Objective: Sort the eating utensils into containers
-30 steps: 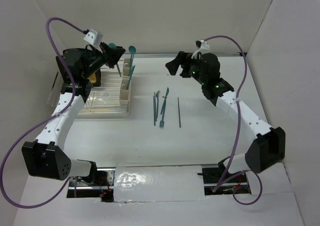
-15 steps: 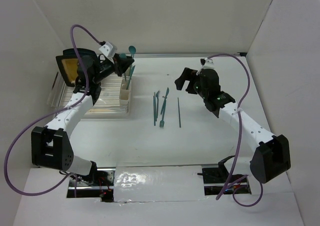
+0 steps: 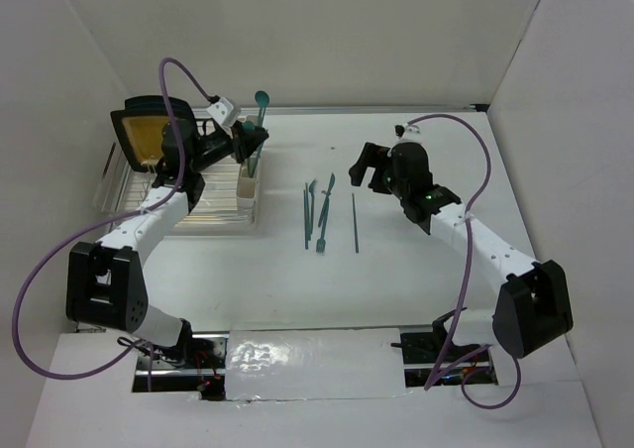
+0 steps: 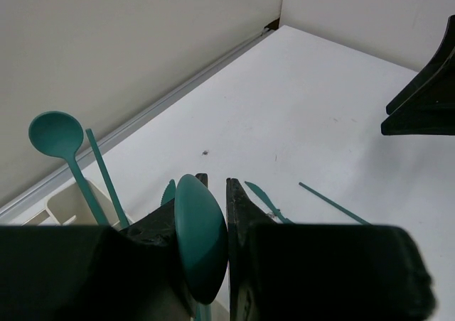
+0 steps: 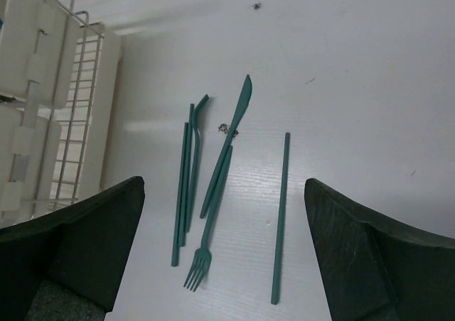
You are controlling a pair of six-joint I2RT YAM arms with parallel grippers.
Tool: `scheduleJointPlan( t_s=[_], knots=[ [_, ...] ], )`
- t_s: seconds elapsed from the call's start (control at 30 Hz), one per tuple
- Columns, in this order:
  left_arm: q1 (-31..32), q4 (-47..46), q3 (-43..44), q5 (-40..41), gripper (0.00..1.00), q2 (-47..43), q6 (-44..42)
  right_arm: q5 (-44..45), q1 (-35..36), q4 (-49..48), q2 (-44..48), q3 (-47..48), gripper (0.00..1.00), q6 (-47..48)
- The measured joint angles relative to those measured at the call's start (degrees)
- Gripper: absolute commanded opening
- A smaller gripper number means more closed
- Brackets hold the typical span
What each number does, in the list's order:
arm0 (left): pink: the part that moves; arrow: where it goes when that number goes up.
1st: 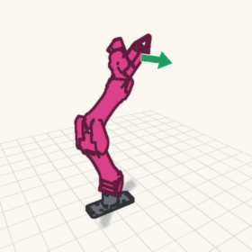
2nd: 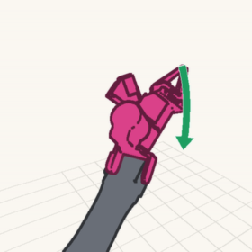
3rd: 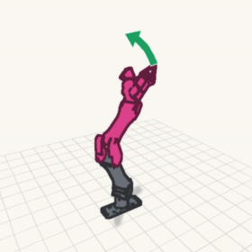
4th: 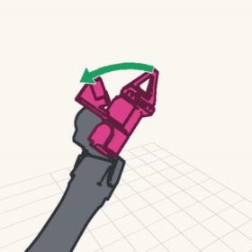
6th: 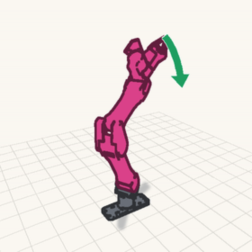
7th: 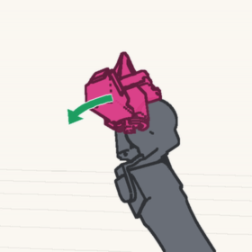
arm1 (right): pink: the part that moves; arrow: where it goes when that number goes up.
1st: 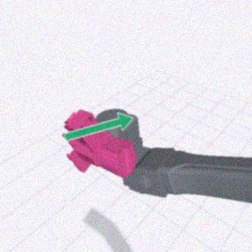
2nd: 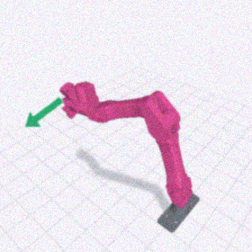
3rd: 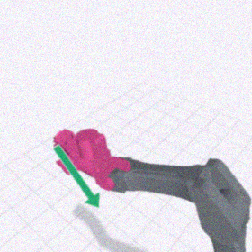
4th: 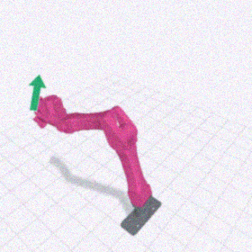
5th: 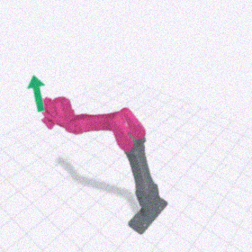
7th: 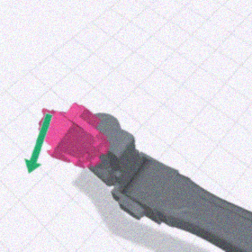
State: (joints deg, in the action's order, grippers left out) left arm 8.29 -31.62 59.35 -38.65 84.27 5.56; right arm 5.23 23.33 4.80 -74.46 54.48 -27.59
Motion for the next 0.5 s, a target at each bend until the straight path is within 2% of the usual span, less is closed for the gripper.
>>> scheduleJointPlan(
  t_s=[0.3, 0.5],
  knots=[
    [-1.11, 1.86, 1.57, 0.76, 0.13, 0.02, -0.17, -0.04, 0.07, 0.28, -2.67, -0.04, 1.0, -0.24],
    [-5.03, 2.95, 11.45, -1.33, 0.16, 0.85, 2.84, 0.13, 0.17, 0.35, -3.82, 0.5, 1.0, -0.26]
  ],
)
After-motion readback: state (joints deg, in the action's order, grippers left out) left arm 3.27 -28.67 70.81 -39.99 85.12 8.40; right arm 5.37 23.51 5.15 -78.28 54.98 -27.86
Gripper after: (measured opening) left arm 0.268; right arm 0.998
